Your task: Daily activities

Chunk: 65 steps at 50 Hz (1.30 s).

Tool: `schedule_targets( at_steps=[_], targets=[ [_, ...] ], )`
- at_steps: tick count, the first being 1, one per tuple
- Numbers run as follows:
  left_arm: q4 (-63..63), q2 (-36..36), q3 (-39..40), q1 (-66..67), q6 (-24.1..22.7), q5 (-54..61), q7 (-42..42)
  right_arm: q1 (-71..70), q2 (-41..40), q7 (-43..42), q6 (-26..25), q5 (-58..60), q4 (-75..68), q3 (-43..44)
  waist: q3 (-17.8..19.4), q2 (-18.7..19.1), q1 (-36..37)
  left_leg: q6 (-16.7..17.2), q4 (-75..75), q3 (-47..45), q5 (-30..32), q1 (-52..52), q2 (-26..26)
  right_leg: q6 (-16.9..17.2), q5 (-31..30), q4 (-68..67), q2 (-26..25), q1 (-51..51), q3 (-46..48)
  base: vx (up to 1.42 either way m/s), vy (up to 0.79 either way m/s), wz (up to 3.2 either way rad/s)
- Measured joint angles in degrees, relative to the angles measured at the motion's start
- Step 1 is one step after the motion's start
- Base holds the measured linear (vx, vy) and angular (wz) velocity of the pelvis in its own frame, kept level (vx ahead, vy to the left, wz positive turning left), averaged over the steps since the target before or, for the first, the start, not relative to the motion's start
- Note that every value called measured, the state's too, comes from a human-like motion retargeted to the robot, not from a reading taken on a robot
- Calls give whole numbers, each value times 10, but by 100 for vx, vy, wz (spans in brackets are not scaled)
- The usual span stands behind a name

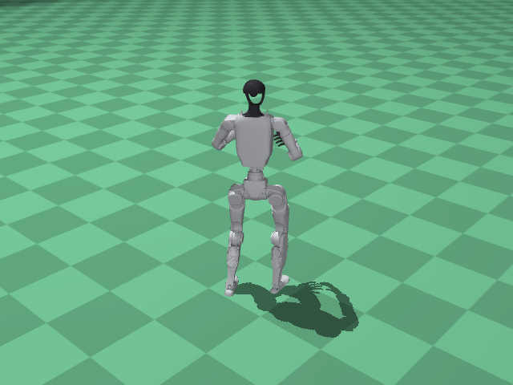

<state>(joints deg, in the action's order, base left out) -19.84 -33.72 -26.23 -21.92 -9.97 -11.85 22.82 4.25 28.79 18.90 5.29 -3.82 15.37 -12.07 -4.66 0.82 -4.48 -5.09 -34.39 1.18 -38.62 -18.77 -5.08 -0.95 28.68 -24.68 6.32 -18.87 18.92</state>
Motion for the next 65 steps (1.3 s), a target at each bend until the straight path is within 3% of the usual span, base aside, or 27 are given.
schedule_targets(
  at_steps=[13,17,23,27,30,37,41,45,51,55,57,60,65],
  targets=[
    [49,72,16,137,28,74,74,-55,-4,-3,11,24,157,37,9,-34,1,8,-56,18,-23,-12,-17,-4,17,-30,-10,6,10,0,0,-1],
    [-20,64,2,51,4,79,57,-61,6,-15,8,13,142,21,-2,-30,2,12,-61,26,-20,-22,-19,1,25,-30,-8,4,28,0,-7,17],
    [-67,62,10,-188,-37,29,-83,-49,11,-33,29,-20,26,-15,-16,-5,14,25,-61,39,1,-36,-26,-2,9,9,-20,17,54,1,-5,12],
    [-30,73,39,-218,-35,9,-136,-56,10,-20,42,-33,41,-20,-8,-3,16,27,-82,44,-3,-45,-34,-3,11,3,-27,16,61,0,0,0],
    [39,71,74,-133,-27,41,-118,-89,21,-5,37,-38,118,8,10,-23,2,23,-30,36,17,-21,-21,3,-3,31,-19,25,61,0,0,0],
    [214,121,115,188,46,163,-31,-143,36,-26,27,49,185,78,83,-69,27,10,-73,21,3,-40,-19,20,9,-36,2,-15,59,-3,5,-32],
    [204,133,156,245,34,192,-58,-110,41,-40,27,72,121,47,117,-77,56,5,-84,16,-4,-56,-5,28,28,-72,25,-43,58,0,0,0],
    [176,117,169,245,15,168,-93,-80,47,-57,39,90,48,23,129,-72,58,-1,-91,13,-6,-71,7,37,39,-91,40,-65,57,0,0,0],
    [155,51,121,158,-12,71,-136,-146,123,-131,61,153,71,76,106,-61,7,-4,-77,2,11,-77,7,44,15,-44,26,-67,37,1,0,-25],
    [138,3,47,82,-18,20,-152,-332,225,-210,37,205,124,112,77,-59,-7,-4,-114,-13,6,-88,-6,43,17,-52,12,-77,8,1,-1,-51],
    [152,-7,5,-4,-17,-3,-172,-500,261,-264,13,224,96,73,76,-59,-1,-4,-112,-27,15,-85,-7,41,8,-37,7,-75,-6,0,-2,-47],
    [147,-16,-31,-86,-21,-28,-198,-632,248,-302,4,234,70,22,59,-51,11,0,-138,-42,16,-88,-16,37,16,-60,4,-85,-23,-2,-3,-43],
    [133,-47,11,-257,-19,-45,-267,-689,187,-249,25,207,11,-117,66,-23,8,-10,-158,-69,19,-95,-24,38,19,-85,1,-107,-51,-3,0,-36]
  ],
)
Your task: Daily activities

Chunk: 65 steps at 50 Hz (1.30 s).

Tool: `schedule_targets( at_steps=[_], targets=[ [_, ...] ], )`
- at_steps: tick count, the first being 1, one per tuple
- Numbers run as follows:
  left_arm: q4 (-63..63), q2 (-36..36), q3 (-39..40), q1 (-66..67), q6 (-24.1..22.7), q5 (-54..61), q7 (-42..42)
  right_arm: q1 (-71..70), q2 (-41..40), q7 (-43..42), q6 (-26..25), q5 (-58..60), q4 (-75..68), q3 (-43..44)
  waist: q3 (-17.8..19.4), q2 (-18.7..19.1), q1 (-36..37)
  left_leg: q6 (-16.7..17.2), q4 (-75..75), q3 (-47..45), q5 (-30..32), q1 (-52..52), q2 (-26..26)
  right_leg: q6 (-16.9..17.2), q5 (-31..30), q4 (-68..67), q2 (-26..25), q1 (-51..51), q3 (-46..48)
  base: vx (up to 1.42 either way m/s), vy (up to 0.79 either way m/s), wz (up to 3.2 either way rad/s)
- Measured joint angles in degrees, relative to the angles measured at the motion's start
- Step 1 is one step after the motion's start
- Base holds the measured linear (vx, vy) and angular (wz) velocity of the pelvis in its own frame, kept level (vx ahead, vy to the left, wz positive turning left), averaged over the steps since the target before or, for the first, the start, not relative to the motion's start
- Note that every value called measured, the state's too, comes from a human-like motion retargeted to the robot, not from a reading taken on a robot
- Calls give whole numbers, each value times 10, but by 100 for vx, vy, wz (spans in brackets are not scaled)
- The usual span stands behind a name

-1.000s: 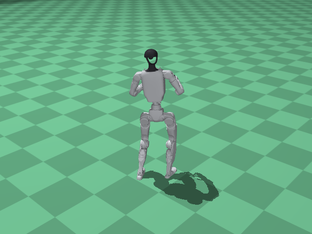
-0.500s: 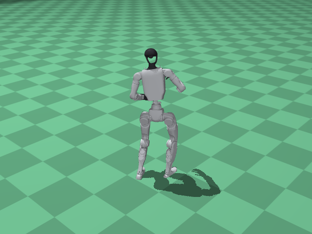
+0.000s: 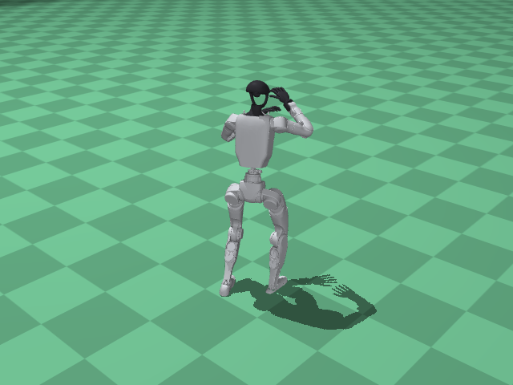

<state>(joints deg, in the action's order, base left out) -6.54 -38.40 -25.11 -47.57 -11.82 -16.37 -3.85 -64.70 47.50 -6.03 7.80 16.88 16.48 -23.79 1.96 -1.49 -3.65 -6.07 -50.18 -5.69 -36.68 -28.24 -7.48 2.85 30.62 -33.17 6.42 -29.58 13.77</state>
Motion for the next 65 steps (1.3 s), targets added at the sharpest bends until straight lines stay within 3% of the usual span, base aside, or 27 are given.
schedule_targets(
  at_steps=[7,12,15,20,22,25,28,32,35,38,42,45,47,50,53,55,58,59,65],
  targets=[
    [5,-104,53,-187,25,-33,-43,204,-29,212,18,-27,2,-87,24,58,-36,-8,-28,-20,0,-12,-10,7,-2,-23,-6,-21,-21,-4,3,-24],
    [85,-114,41,-267,43,-55,-57,281,-43,318,2,-29,8,-83,51,76,-65,-13,-49,-30,-6,-21,-13,10,-3,-42,-7,-37,-34,-2,9,-28],
    [94,-99,48,-224,25,-48,-67,292,-54,309,5,-59,58,-33,66,68,-75,-19,-37,-38,-8,-13,-6,19,-20,-21,-7,-32,-43,2,16,-41],
    [-21,-31,100,80,-13,-2,-25,220,-79,157,39,-75,180,75,77,45,-72,-34,-17,-57,-26,4,5,44,-48,-7,-6,-34,-64,3,22,-53],
    [-33,4,81,180,-20,26,0,156,-77,113,41,-63,205,93,78,33,-63,-39,-18,-69,-34,8,7,53,-53,-19,-3,-43,-76,2,24,-46],
    [-54,37,69,281,-22,68,30,99,-51,76,36,-56,206,81,78,15,-58,-47,-12,-90,-36,17,16,68,-63,-34,9,-52,-88,1,23,-27],
    [-78,50,87,292,-26,92,27,142,16,101,28,-79,166,57,77,0,-67,-60,4,-96,-31,22,36,86,-73,-42,29,-56,-86,1,21,9],
    [-101,52,127,248,-29,67,-5,335,102,231,2,-104,81,84,80,-15,-92,-70,9,-74,-30,20,63,98,-51,-87,52,-61,-81,0,14,46],
    [-108,54,158,230,-25,40,-20,490,128,332,-27,-99,-1,141,87,-32,-117,-75,-7,-51,-34,19,79,81,-23,-175,78,-58,-71,-1,6,52],
    [-105,56,157,217,-9,25,-9,633,133,403,-48,-88,-36,263,95,-57,-121,-78,-10,-39,-35,30,91,48,-95,-259,141,-45,-13,0,1,13],
    [-93,40,151,226,10,19,30,650,196,394,-72,-63,-34,384,88,-75,-122,-75,-15,-25,-33,28,87,35,-114,-251,141,-33,7,1,-4,-1],
    [-80,31,122,227,22,18,64,570,292,333,-93,-25,-39,452,77,-79,-88,-67,-1,-19,-24,26,77,31,-98,-176,111,-10,23,4,-14,-28],
    [-75,29,89,217,24,18,74,475,365,282,-105,2,-79,453,74,-83,-43,-60,11,-21,-19,25,70,21,-85,-125,95,6,37,4,-18,-48],
    [-76,20,46,209,22,14,77,353,437,229,-119,30,-144,430,76,-101,31,-53,13,-30,-14,18,63,7,-64,-95,90,10,49,2,-18,-37],
    [-72,-12,16,207,19,17,75,196,446,217,-118,39,-213,311,93,-132,104,-50,26,-47,-7,19,56,-4,-60,-71,84,10,51,1,-15,-32],
    [-69,-50,38,251,17,25,81,25,393,246,-116,56,-233,134,90,-155,117,-51,43,-57,-3,29,56,-7,-61,-53,79,16,49,2,-11,-19],
    [-68,-45,135,362,15,28,91,-243,285,308,-103,60,-238,-181,73,-129,81,-53,53,-61,-1,33,55,-6,-63,-45,78,19,52,0,-4,-1],
    [-67,-41,151,380,15,28,93,-273,268,325,-97,56,-228,-229,73,-120,78,-52,51,-62,-2,32,53,-5,-62,-48,79,17,53,0,0,0],
    [-61,-29,183,405,19,12,81,-290,234,365,-75,46,-153,-311,73,-82,76,-49,58,-63,-4,34,53,-4,-60,-51,80,16,55,0,0,0]
  ],
)
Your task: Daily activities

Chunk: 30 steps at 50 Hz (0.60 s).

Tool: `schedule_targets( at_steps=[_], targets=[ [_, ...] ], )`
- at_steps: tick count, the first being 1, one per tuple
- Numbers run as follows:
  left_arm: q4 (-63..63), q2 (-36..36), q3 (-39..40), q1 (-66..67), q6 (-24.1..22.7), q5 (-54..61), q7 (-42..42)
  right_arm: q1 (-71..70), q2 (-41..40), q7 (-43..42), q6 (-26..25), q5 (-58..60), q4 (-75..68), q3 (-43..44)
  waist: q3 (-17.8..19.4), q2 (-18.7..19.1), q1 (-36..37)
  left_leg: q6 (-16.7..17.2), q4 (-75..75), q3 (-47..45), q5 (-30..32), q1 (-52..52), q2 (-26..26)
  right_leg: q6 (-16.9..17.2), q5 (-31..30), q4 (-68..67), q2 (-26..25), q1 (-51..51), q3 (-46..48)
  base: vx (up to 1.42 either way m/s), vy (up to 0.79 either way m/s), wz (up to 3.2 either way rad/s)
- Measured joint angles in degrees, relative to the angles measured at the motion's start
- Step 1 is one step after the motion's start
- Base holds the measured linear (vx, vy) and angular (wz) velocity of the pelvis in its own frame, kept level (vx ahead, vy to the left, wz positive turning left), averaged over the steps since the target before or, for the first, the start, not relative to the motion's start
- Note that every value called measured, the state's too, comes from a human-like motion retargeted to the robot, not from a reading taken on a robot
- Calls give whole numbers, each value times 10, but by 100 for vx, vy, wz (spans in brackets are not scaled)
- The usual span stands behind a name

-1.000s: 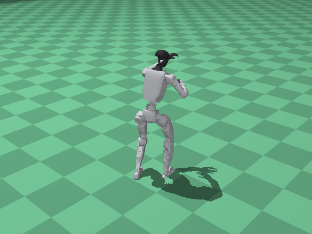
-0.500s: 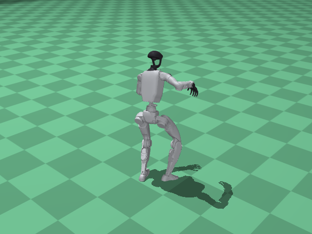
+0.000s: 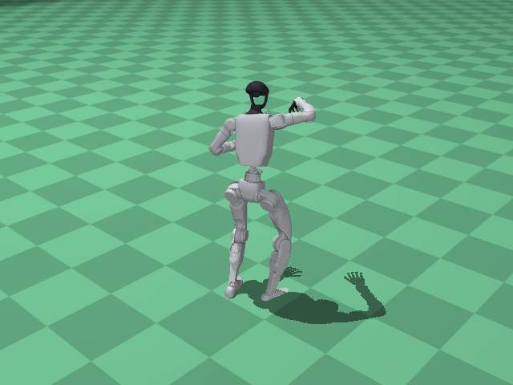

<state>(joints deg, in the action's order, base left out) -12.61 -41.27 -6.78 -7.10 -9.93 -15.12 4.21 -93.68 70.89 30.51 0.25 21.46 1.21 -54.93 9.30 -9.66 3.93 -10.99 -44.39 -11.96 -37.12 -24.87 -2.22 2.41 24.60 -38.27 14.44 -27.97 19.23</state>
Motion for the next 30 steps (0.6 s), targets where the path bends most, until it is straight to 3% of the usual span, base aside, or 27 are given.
schedule_targets(
  at_steps=[10,15,30],
  targets=[
    [37,32,-3,-50,-9,-20,-44,82,-34,-159,14,10,9,107,-7,54,-18,11,31,-6,8,20,0,1,-9,27,-7,15,1,0,0,0],
    [70,50,-39,-48,-27,-4,-50,211,-69,-217,41,9,-4,196,-16,53,-17,13,85,-17,22,47,10,5,-24,78,-11,38,8,1,0,-2],
    [172,122,-135,2,-47,97,-28,465,-228,-178,92,-79,-146,200,-46,82,-9,37,153,-56,50,78,22,12,-11,74,10,29,13,0,0,0]
  ],
)
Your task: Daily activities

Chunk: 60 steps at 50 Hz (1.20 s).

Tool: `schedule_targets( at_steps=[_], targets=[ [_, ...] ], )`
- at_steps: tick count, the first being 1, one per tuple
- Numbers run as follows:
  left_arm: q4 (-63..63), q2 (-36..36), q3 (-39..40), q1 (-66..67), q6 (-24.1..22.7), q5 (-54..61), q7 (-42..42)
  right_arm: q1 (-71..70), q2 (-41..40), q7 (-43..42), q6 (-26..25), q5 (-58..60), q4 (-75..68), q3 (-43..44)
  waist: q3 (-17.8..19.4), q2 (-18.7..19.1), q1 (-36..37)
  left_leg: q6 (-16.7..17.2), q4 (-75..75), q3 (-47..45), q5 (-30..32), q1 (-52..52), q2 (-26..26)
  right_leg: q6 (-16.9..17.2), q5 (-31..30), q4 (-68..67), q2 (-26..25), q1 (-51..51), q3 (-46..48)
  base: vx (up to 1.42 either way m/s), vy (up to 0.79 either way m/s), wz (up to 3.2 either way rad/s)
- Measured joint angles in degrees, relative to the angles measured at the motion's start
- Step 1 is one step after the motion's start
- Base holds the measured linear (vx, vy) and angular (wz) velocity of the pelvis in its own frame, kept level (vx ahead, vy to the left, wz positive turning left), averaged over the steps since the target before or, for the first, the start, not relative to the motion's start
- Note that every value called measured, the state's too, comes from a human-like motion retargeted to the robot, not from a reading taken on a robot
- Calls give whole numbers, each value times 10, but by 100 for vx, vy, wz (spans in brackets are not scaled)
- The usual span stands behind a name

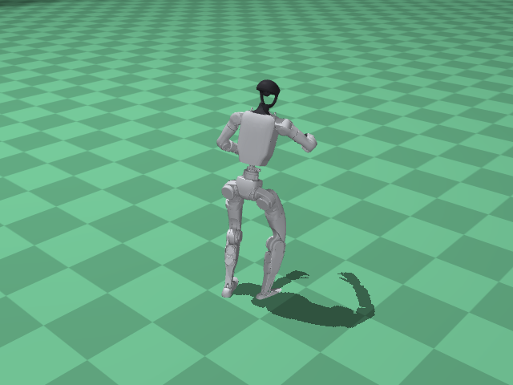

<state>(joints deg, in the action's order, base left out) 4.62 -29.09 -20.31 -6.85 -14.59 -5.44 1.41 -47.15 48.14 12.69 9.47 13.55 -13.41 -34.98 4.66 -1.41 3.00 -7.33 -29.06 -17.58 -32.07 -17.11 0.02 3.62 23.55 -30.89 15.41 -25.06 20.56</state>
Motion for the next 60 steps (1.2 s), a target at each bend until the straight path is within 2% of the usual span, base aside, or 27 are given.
schedule_targets(
  at_steps=[10,17,29,36,38,40,42,45,48,52,56,60],
  targets=[
    [55,5,-29,3,-1,18,36,138,-44,-57,27,-71,-4,77,-29,17,-34,5,56,-18,30,33,8,-9,-5,18,-2,12,-2,5,-1,-1],
    [121,21,-73,-26,6,13,76,257,-89,-61,26,-93,-52,115,-44,26,-58,8,93,-32,50,66,12,-20,-6,28,-6,30,-6,0,0,0],
    [250,85,-163,-41,16,6,166,388,-212,-17,3,-133,-278,119,-57,36,-85,15,122,-73,63,132,12,-37,15,13,-13,58,-32,1,-5,-19],
    [341,121,-172,-31,29,11,202,412,-270,-3,-5,-164,-402,130,-46,38,-114,13,51,-104,45,149,-15,-48,35,-13,-30,73,-66,2,-10,-47],
    [363,125,-163,-25,33,13,203,418,-276,-6,-4,-174,-418,141,-39,39,-124,11,1,-115,46,141,-35,-53,41,-23,-40,77,-80,4,-11,-65],
    [385,127,-148,-22,37,15,198,421,-278,-12,-1,-184,-426,155,-28,45,-132,22,-69,-120,78,111,-77,-63,47,-24,-61,86,-97,5,-12,-97],
    [406,129,-131,-13,40,15,187,428,-278,-22,1,-188,-427,166,-12,59,-128,50,-148,-39,69,61,-96,-72,43,-35,-103,89,-127,1,-11,-166],
    [434,133,-106,1,46,11,166,442,-273,-42,1,-187,-423,184,5,80,-128,44,-271,17,45,12,-124,-84,44,-62,-154,83,-164,3,-8,-152],
    [466,138,-79,11,50,4,141,450,-263,-65,-4,-177,-414,204,15,103,-122,34,-350,72,26,-34,-129,-89,36,-70,-208,77,-211,8,-6,-176],
    [516,146,-47,21,55,-5,109,457,-253,-93,-13,-160,-402,228,21,113,-112,22,-363,148,6,-82,-77,-86,21,-73,-259,71,-290,12,-5,-204],
    [555,147,-22,38,62,-10,91,458,-253,-113,-22,-144,-389,238,26,98,-111,17,-305,233,4,-109,18,-76,26,-108,-287,65,-377,15,-8,-221],
    [587,145,-3,52,68,-16,83,452,-261,-121,-30,-129,-380,238,24,74,-112,28,-225,319,34,-132,116,-64,38,-144,-312,56,-464,18,-10,-237]
  ],
)
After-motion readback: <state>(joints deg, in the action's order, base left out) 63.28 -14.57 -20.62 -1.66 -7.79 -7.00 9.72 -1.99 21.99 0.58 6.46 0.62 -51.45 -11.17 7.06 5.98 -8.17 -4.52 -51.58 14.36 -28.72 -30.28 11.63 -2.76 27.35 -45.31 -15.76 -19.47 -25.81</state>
